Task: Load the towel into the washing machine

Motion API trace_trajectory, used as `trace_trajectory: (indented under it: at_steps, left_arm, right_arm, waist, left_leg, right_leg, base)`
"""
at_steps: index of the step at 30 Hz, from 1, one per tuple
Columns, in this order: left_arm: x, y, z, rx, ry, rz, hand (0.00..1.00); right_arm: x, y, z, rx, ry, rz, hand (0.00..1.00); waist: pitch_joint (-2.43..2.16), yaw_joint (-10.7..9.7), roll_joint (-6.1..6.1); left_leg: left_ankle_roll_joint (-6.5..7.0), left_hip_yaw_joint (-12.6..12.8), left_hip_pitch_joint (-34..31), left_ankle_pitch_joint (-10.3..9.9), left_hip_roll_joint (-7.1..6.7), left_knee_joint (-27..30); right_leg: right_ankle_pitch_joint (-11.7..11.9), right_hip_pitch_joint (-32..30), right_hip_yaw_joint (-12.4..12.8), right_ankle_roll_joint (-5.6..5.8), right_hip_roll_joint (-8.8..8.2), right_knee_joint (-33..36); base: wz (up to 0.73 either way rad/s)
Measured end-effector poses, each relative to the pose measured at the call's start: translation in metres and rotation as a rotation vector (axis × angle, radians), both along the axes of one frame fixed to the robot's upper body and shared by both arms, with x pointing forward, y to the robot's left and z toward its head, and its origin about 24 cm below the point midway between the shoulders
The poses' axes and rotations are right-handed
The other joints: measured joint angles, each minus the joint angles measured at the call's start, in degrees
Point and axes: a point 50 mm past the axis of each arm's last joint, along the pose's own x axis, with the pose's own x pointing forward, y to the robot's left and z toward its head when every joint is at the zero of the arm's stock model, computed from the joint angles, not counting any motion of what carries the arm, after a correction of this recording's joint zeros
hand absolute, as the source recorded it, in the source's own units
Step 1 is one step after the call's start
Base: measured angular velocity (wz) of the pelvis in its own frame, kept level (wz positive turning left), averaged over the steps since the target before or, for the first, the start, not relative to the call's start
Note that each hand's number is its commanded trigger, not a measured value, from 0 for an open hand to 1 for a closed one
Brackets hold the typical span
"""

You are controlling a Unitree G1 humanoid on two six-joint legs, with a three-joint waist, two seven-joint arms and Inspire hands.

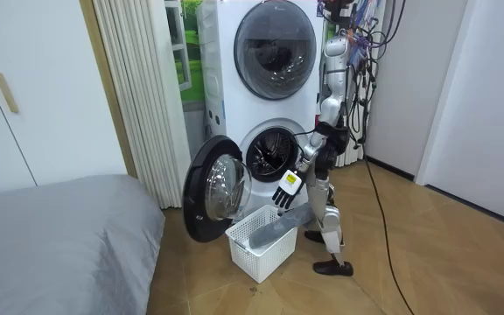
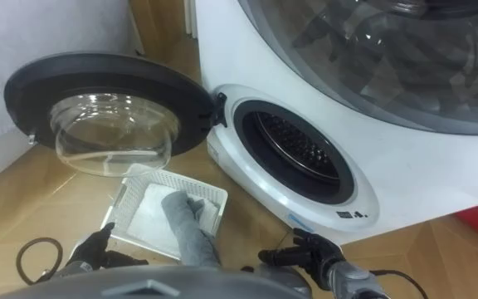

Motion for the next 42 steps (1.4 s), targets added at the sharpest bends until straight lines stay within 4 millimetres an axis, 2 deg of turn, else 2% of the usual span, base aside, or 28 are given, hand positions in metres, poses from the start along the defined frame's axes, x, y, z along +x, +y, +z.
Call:
trace_trajectory:
  at_steps: [8, 16, 21, 25, 27, 30, 31, 33, 34, 38, 39, 42]
  left_arm:
    - [-0.001, 0.0, 0.0, 0.001, 0.005, -0.005, 0.0]
    - [0.002, 0.0, 0.0, 0.044, 0.01, -0.091, 0.0]
    - [0.013, -0.004, 0.002, 0.104, 0.0, -0.224, 0.0]
    - [0.031, -0.01, 0.005, 0.157, -0.03, -0.355, 0.0]
    - [0.047, -0.016, 0.008, 0.184, -0.059, -0.447, 0.0]
    - [0.074, -0.025, 0.015, 0.226, -0.117, -0.534, 0.0]
    - [0.079, -0.027, 0.015, 0.236, -0.123, -0.555, 0.0]
    - [0.098, -0.038, 0.02, 0.248, -0.158, -0.617, 0.0]
    - [0.106, -0.041, 0.024, 0.25, -0.18, -0.628, 0.0]
    - [0.13, -0.044, 0.035, 0.282, -0.249, -0.628, 0.0]
    - [0.138, -0.044, 0.039, 0.297, -0.273, -0.625, 0.0]
    - [0.154, -0.047, 0.048, 0.328, -0.331, -0.617, 0.0]
  right_arm:
    - [0.0, 0.0, 0.0, -0.016, -0.003, -0.006, 0.0]
    - [0.001, 0.0, 0.0, -0.014, -0.011, -0.006, 0.0]
    - [0.006, 0.0, 0.001, -0.008, -0.021, -0.002, 0.0]
    - [0.014, 0.002, 0.003, -0.005, -0.038, 0.013, 0.0]
    - [0.028, 0.003, 0.005, -0.01, -0.049, 0.042, 0.0]
    - [0.048, 0.006, 0.01, -0.022, -0.076, 0.095, 0.0]
    - [0.051, 0.007, 0.011, -0.023, -0.083, 0.11, 0.0]
    - [0.068, 0.012, 0.016, -0.028, -0.115, 0.163, 0.0]
    - [0.077, 0.015, 0.019, -0.029, -0.135, 0.184, 0.0]
    - [0.101, 0.024, 0.027, -0.03, -0.199, 0.201, 0.0]
    - [0.107, 0.026, 0.03, -0.032, -0.215, 0.202, 0.0]
    - [0.12, 0.027, 0.036, -0.049, -0.256, 0.187, 0.0]
  waist:
    - [0.02, -0.2, 0.19]
    - [0.27, -0.4, 0.61]
    - [0.29, -0.6, 0.65]
    - [0.3, -1.3, 0.76]
    - [0.6, -2.0, 1.23]
    - [1.33, -2.0, 2.16]
    - [1.47, -2.1, 2.38]
    - [2.05, -2.4, 2.85]
    - [2.43, -2.5, 2.63]
    - [3.38, -2.6, 1.49]
    - [3.78, -2.5, 1.18]
    - [4.36, -2.5, 1.04]
  left_leg:
    - [-0.25, -0.2, 0.3, -0.1, 0.09, -0.2]
    - [-0.26, -0.2, 0.3, -0.1, 0.11, 0.1]
    - [-0.22, -0.5, -1.7, -0.1, -0.1, 0.3]
    - [-0.16, -0.6, -5.2, -0.1, -0.26, 1.7]
    - [-0.16, -0.7, -8.1, -0.1, -0.35, 3.2]
    - [-0.15, -0.1, -12.5, -0.1, -0.44, 4.9]
    - [-0.15, -0.3, -13.4, -0.1, -0.48, 5.3]
    - [-0.14, -1.5, -17.1, -0.1, -0.76, 6.9]
    - [-0.14, -2.0, -18.9, -0.1, -0.96, 7.8]
    - [-0.1, -2.7, -24.7, -0.1, -1.12, 10.7]
    - [0.06, -2.7, -26.8, -0.2, -1.06, 12.2]
    - [0.75, -3.4, -33.0, -0.9, -1.03, 17.4]
  right_leg:
    - [0.0, 0.2, 0.3, -0.05, 0.33, -0.1]
    - [0.0, 0.2, 0.3, -0.04, 0.27, -0.1]
    - [0.3, -1.8, 0.3, -0.08, -0.32, 0.1]
    - [0.4, -5.2, 0.2, -0.15, -0.49, 1.6]
    - [0.8, -8.0, 0.4, -0.3, -0.61, 2.3]
    - [1.1, -12.9, 0.4, -0.6, -1.01, 4.6]
    - [1.2, -13.7, 0.5, -0.69, -1.33, 5.0]
    - [1.4, -17.4, 1.0, -1.01, -1.51, 6.3]
    - [1.5, -19.3, 1.6, -1.24, -1.5, 7.1]
    - [2.3, -25.0, 2.9, -1.84, -1.59, 8.9]
    - [2.4, -27.0, 3.1, -1.96, -1.66, 9.8]
    - [2.5, -32.2, 4.1, -2.12, -1.79, 12.7]
  base:
    - [-0.02]
    - [0.0]
    - [0.0]
    - [-0.01]
    - [-0.12]
    - [-0.23]
    - [-0.1]
    - [-0.09]
    - [-0.18]
    - [-0.09]
    - [-0.06]
    - [-0.08]
